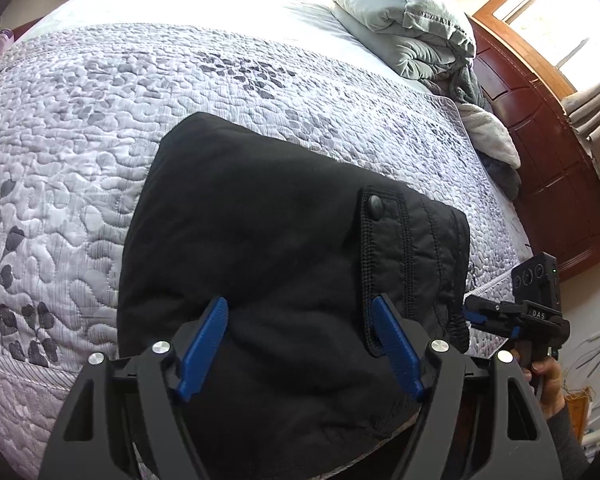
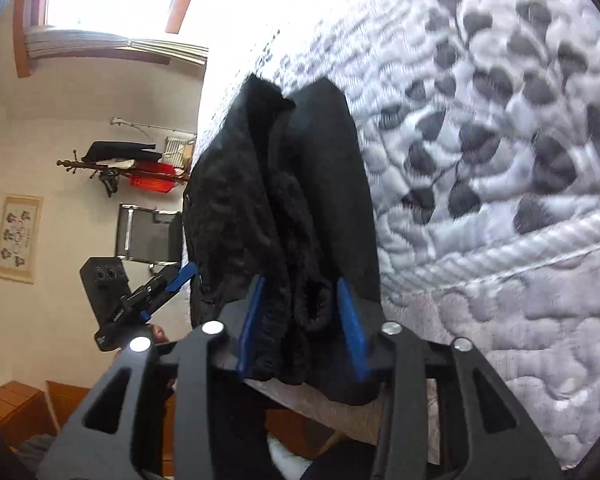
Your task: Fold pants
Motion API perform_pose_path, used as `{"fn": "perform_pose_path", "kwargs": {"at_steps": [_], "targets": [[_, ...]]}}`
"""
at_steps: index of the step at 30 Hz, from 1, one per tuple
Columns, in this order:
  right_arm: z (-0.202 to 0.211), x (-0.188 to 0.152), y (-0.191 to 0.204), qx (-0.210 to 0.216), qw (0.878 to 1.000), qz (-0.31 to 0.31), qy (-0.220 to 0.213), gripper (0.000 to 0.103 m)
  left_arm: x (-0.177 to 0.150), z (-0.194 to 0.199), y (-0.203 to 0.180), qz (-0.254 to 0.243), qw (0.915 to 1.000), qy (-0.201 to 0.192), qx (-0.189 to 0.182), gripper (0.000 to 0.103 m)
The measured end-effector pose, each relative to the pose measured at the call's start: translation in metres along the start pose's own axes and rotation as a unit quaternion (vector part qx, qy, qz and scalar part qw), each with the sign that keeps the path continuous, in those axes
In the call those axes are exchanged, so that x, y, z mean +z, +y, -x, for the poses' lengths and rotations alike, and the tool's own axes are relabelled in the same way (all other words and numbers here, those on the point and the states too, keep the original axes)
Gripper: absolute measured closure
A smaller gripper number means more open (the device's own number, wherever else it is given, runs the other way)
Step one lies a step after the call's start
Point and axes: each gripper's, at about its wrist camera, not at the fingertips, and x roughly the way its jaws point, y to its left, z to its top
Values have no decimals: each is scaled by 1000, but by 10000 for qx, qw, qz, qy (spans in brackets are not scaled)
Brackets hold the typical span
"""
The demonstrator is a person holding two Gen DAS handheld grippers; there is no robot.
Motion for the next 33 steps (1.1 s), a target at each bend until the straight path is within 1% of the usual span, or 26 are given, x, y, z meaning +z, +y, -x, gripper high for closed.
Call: {"fn": "perform_pose_path", "kwargs": {"at_steps": [1,3,4,6,7,8,10,11,12,13,14,15,16,17,18,19,20,21,22,24,26,28,29,30,32,33], "targets": [[10,6,11,24,9997,126,-198,59,0,7,1,32,10000,-46,-67,27],[25,22,30,324,9976,301,-536,63,-1,20,2,43,9996,-187,-185,23],[24,30,40,456,9965,420,-567,64,-2,25,1,36,9994,-254,-226,23],[8,47,51,689,9955,492,-424,64,-4,29,2,34,9991,-291,-315,23],[-5,55,51,662,9963,463,-296,64,-5,29,2,20,9990,-280,-346,23],[-17,61,47,534,9974,425,-218,65,-6,27,3,14,9991,-247,-334,22],[-42,74,32,90,9994,318,-36,70,-7,21,5,11,9995,-153,-288,22],[-51,79,22,-86,9995,281,82,82,-8,18,8,31,9996,-103,-245,22],[-61,74,13,-198,9995,188,170,93,-8,14,11,63,9997,-59,-230,22],[-65,73,6,-265,9994,88,199,98,-8,10,15,110,9996,-6,-258,22],[-63,71,4,-205,9996,70,205,100,-8,9,18,172,9994,15,-312,22],[-57,70,7,-130,9997,79,172,95,-7,9,21,227,9991,23,-346,22],[-47,68,11,-76,9998,127,98,88,-6,11,22,259,9989,20,-386,22],[-36,65,17,-34,9998,193,-12,69,-4,15,24,285,9987,-13,-424,22],[-24,59,25,49,9995,278,-122,63,-3,21,27,308,9983,-78,-484,22],[-17,51,33,153,9991,371,-148,63,-1,27,30,321,9979,-145,-543,20],[-12,43,42,248,9985,462,-125,63,1,33,35,333,9977,-209,-560,16],[-9,30,48,360,9979,537,-39,62,3,39,41,363,9976,-275,-528,14],[-11,19,54,430,9973,592,80,61,5,42,48,408,9975,-303,-489,14],[-20,-2,60,427,9962,701,281,61,9,46,65,554,9969,-283,-475,14],[-35,-13,54,294,9963,648,471,61,13,46,81,721,9960,-169,-491,14],[-46,-14,38,79,9972,522,526,75,15,45,96,844,9952,-48,-491,13],[-50,-12,31,-30,9976,453,531,94,16,43,104,899,9947,31,-500,13],[-49,-10,24,-15,9979,350,549,103,16,42,110,968,9940,84,-512,13],[-46,-8,21,64,9978,249,603,103,17,37,124,1092,9914,289,-659,13],[-40,-7,24,133,9978,257,598,97,17,35,129,1128,9900,393,-754,13]]}}
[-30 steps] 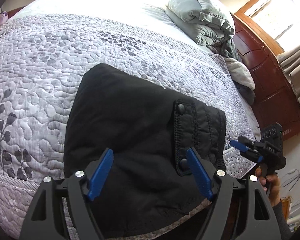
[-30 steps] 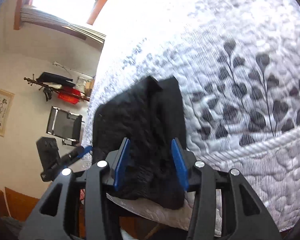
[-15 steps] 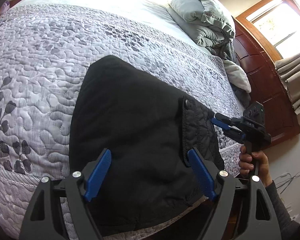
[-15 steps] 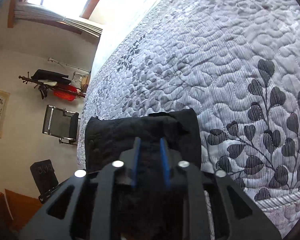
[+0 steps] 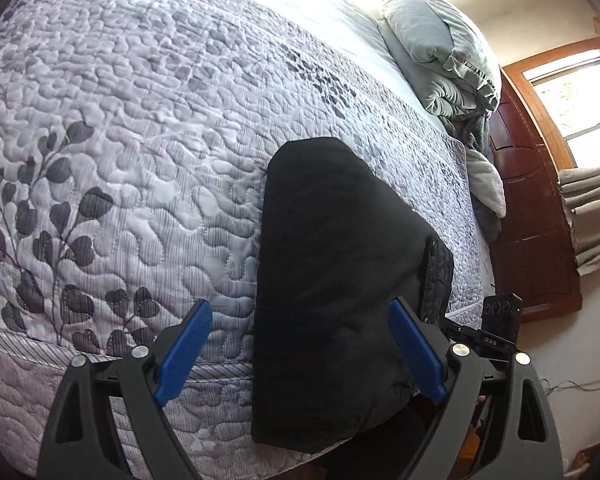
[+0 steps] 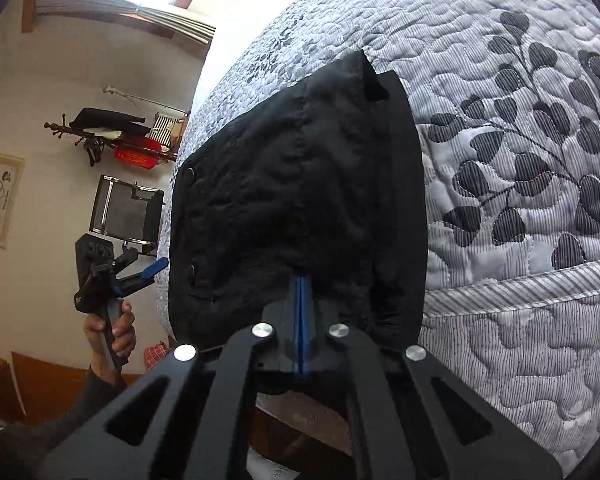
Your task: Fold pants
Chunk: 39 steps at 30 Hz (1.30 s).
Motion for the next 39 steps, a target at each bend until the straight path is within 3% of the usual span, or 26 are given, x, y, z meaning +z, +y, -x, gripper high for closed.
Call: {"fn": "perform_pose_path", "kwargs": {"at_steps": [1,2,3,4,6,10,18,27,30,33,34,36,37,38,39], "targets": [[9,1,2,75,9999,-3,-93,86,2,-1,4,2,9999,82,-93,13],[22,3,3,157,9996,-39,-232,43,4,-2,7,-28,9997,164,-188,13],[35,6,1,229,9990,-99,-360,14,7,-4,10,-54,9992,258,-307,12],[44,9,-3,310,9986,-177,-401,9,9,-6,13,-51,9985,340,-424,12],[48,16,-18,617,9968,-444,-260,9,15,-13,20,-4,9965,504,-669,11],[37,22,-41,782,9948,-634,177,9,25,-36,31,143,9914,836,-995,10],[-9,27,-52,805,9908,-578,924,8,31,-75,33,36,9852,1305,-1112,7],[-25,36,-41,1185,9864,-565,990,3,33,-91,9,-310,9742,1686,-1466,4],[-29,39,-33,1193,9862,-479,1044,2,30,-104,4,-399,9723,1893,-1308,4],[-30,39,-30,1258,9860,-471,987,2,30,-106,9,-234,9742,1762,-1389,5],[-32,39,-26,1235,9868,-403,963,3,29,-105,9,-191,9754,1702,-1386,12],[-32,39,-22,1162,9883,-308,937,12,28,-105,13,-151,9773,1699,-1253,30],[-32,38,-19,1105,9892,-256,932,19,29,-105,13,-119,9777,1683,-1253,33],[-31,39,-17,1075,9896,-245,925,35,30,-103,13,-121,9784,1645,-1245,39],[-30,40,-17,1092,9896,-269,900,44,30,-101,12,-128,9792,1602,-1240,45]]}}
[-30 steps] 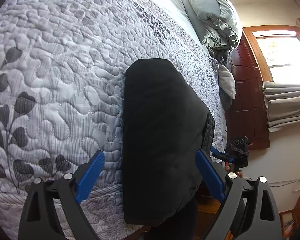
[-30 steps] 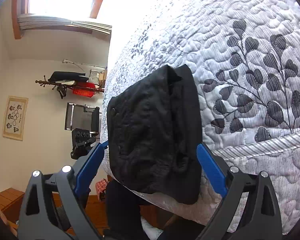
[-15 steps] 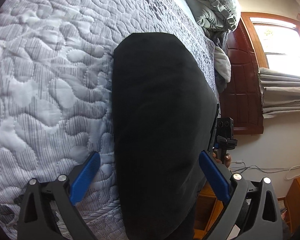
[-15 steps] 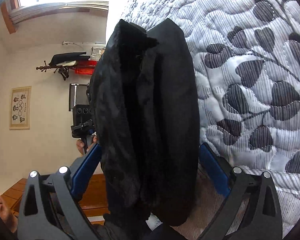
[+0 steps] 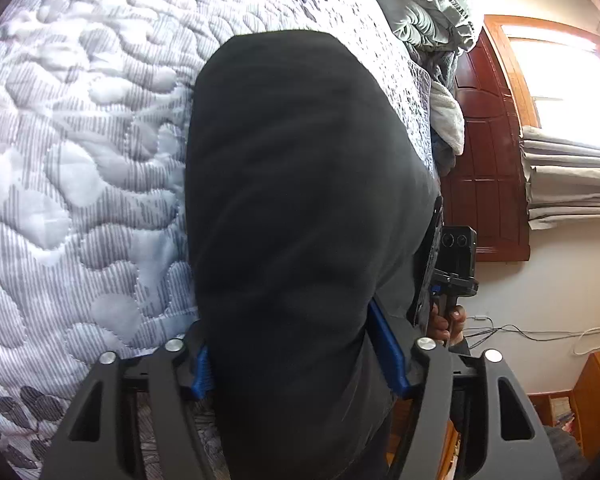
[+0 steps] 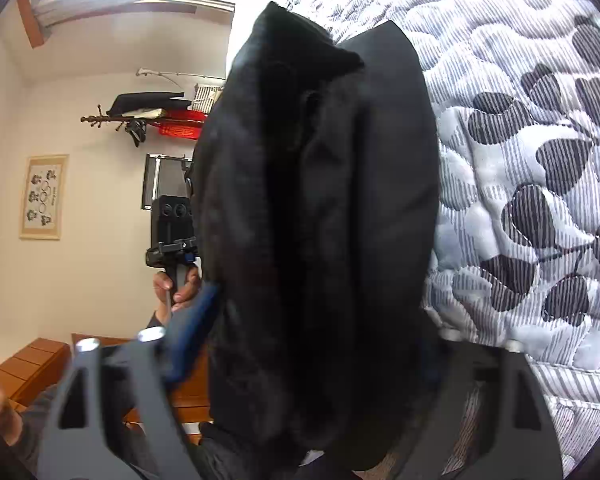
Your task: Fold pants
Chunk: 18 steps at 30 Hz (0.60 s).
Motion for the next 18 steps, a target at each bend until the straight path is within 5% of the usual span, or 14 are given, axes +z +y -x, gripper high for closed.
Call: {"fn": "perform_pose_path", "kwargs": {"at_steps": [6,18], "targets": [[0,9,30,-20,9996,257,-131,62,-3,15,-14,-129,9995,-269,131,62],[-38,120,101,-79,9958,914,-18,63,59,98,-19,-328,9953,-845,356,64]]}}
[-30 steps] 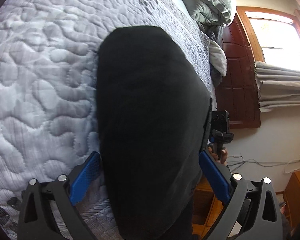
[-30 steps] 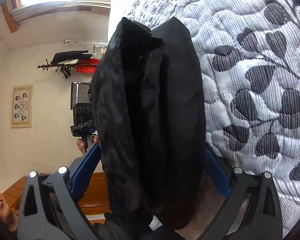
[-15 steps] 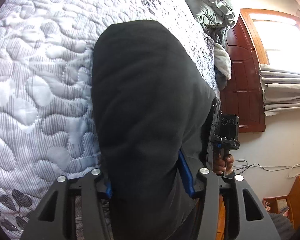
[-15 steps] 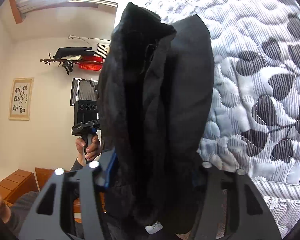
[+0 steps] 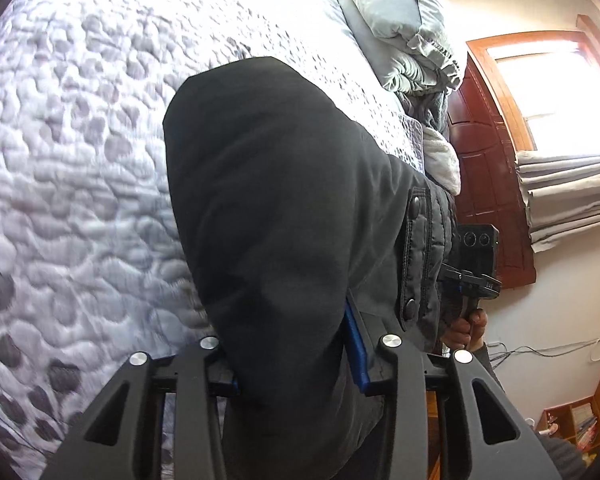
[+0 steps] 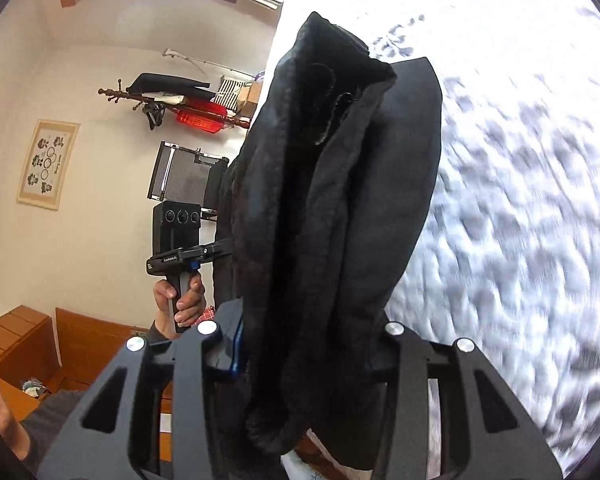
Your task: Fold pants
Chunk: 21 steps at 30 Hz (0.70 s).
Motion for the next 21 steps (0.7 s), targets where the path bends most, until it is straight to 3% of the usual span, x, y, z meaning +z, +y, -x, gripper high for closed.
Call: {"fn": "perform_pose_path", "kwargs": {"at_steps": [5,10,16,21], "targets": [[-33,70,4,-23,10000,48,42,63,58,18,23,126,9998,-125,109,64],[-69,116,-15,-160,9996,-102,215,63,100,16,61,354,9990,6,255,64],[-92,127,-57,-317,9978,-487,328,59,111,4,98,590,9979,143,210,59],[-99,126,-68,-433,9969,-576,330,45,106,1,106,608,9979,84,224,45]]}}
